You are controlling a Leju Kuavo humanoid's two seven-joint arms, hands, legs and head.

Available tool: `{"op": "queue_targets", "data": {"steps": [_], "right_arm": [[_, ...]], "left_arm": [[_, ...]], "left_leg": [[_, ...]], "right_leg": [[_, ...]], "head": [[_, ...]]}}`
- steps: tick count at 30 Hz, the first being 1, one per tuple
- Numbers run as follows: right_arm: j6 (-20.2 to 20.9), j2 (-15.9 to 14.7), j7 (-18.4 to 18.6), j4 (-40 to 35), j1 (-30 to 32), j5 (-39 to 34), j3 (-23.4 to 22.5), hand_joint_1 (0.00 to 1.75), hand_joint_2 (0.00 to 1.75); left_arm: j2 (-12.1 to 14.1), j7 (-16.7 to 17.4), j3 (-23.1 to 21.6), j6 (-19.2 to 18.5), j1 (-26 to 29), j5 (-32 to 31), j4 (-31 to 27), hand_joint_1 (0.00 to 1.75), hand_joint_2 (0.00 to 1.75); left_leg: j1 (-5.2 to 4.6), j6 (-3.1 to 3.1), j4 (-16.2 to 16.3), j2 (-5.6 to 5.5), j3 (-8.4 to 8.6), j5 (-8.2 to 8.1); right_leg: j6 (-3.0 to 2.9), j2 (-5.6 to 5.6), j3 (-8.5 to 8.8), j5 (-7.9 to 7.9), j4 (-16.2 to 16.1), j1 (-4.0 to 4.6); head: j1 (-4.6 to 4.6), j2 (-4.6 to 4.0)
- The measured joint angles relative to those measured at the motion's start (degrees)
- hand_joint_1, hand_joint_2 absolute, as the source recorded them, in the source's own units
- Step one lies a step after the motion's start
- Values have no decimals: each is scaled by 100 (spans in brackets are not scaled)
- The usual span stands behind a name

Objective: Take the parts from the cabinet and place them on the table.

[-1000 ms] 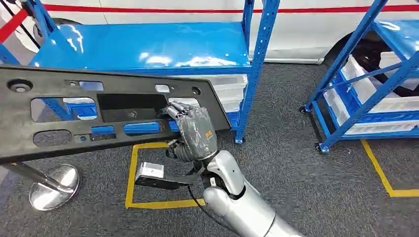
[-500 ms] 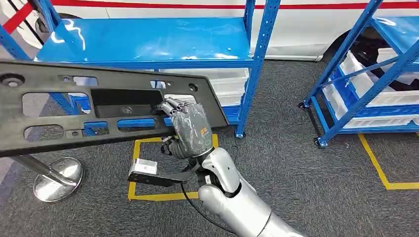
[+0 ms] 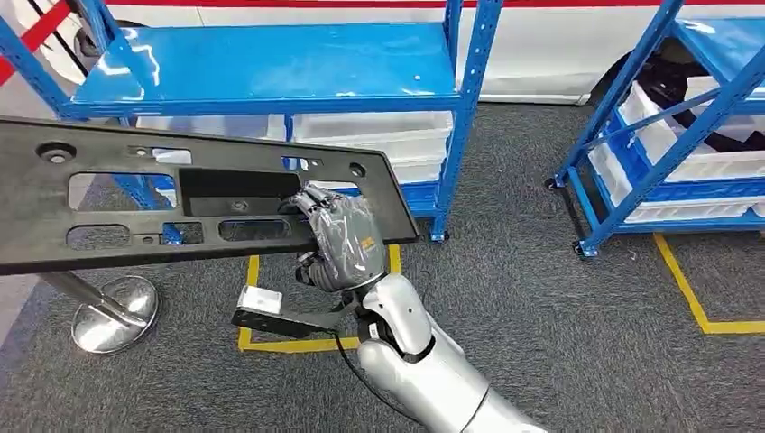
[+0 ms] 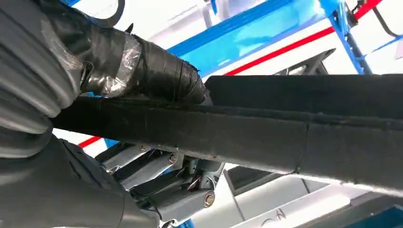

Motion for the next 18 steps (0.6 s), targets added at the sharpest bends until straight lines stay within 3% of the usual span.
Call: {"op": "queue_targets", "data": {"steps": [2, 3, 4, 5, 7, 8, 9, 10, 12, 13, 14, 17, 18], "right_arm": [[-11, 2, -39, 31, -3, -30, -2, 175, 175], [-13, 2, -68, 55, -6, -52, 0, 175, 175], [-24, 2, -92, 70, -11, -85, 0, 175, 175], [-30, 2, -114, 88, -20, -103, 0, 175, 175], [-50, 4, -155, 134, -21, -149, -2, 175, 175], [-63, 4, -175, 168, -21, -177, 0, 175, 175], [-68, 4, -184, 188, -20, -195, 0, 175, 175], [-81, 4, -188, 219, -21, -205, 0, 175, 175], [-98, 22, -190, 243, -28, -236, 0, 175, 175], [-102, 48, -195, 247, -44, -238, 0, 175, 175], [-102, 74, -206, 260, -49, -240, 0, 175, 175], [-120, 90, -212, 286, -78, -262, 0, 175, 175], [-120, 96, -212, 302, -82, -267, 0, 175, 175]], "left_arm": [[-9, 2, 0, 48, -10, 26, 0, 0, 175], [-37, 11, 0, 70, -23, 48, 0, 0, 175], [-50, 18, 0, 109, -49, 57, 0, 0, 175], [-61, 20, 0, 138, -68, 70, 0, 0, 175], [-72, 7, 0, 157, -79, 112, 2, 0, 175], [-81, -15, 0, 175, -78, 125, 0, 0, 175], [-81, -26, 0, 188, -77, 138, 0, 0, 175], [-90, -31, 0, 201, -77, 168, 2, 0, 175], [-96, -35, 0, 210, -79, 173, 0, 0, 175], [-111, -37, 0, 216, -80, 173, 2, 0, 175], [-114, -37, 0, 216, -81, 173, 0, 0, 175], [-114, -35, 0, 221, -86, 173, 2, 0, 175], [-111, -35, 0, 223, -86, 173, 2, 0, 175]], "left_leg": [[-17, 76, 5, -2, -31, 59], [34, 152, -50, 15, -48, 127], [25, 195, -58, 19, -89, 175], [23, 248, -58, 21, -139, 212], [10, 263, -55, 23, -238, 283], [4, 261, -51, 25, -295, 322], [0, 260, -51, 25, -334, 353], [-6, 250, -50, 22, -375, 390], [-16, 224, -50, 7, -423, 446], [-11, 205, -51, 11, -433, 472], [-42, 164, -51, 12, -456, 503], [6, 49, -96, 33, -462, 595], [-27, 11, -105, 25, -482, 614]], "right_leg": [[85, 2, -2, 65, -38, -1], [108, 16, -37, 44, -13, -7], [142, 34, -87, -138, 112, -31], [163, 40, -201, -424, 425, -37], [206, 41, -486, -920, 1283, -43], [215, 41, -568, -1051, 1615, -45], [212, 41, -521, -1032, 1639, -49], [193, 41, -311, -903, 1388, -47], [107, 49, 371, -534, 356, -26], [38, 58, 616, -551, -97, 10], [18, 53, 629, -525, -136, 38], [-59, 60, 568, -445, -143, 81], [-109, 51, 571, -353, -241, 13]], "head": [[0, 0], [2, 0], [7, 0], [7, 0], [7, 0], [7, 0], [7, 0], [7, 0], [7, 0], [5, 0], [-2, 0], [31, 0], [28, 0]]}}
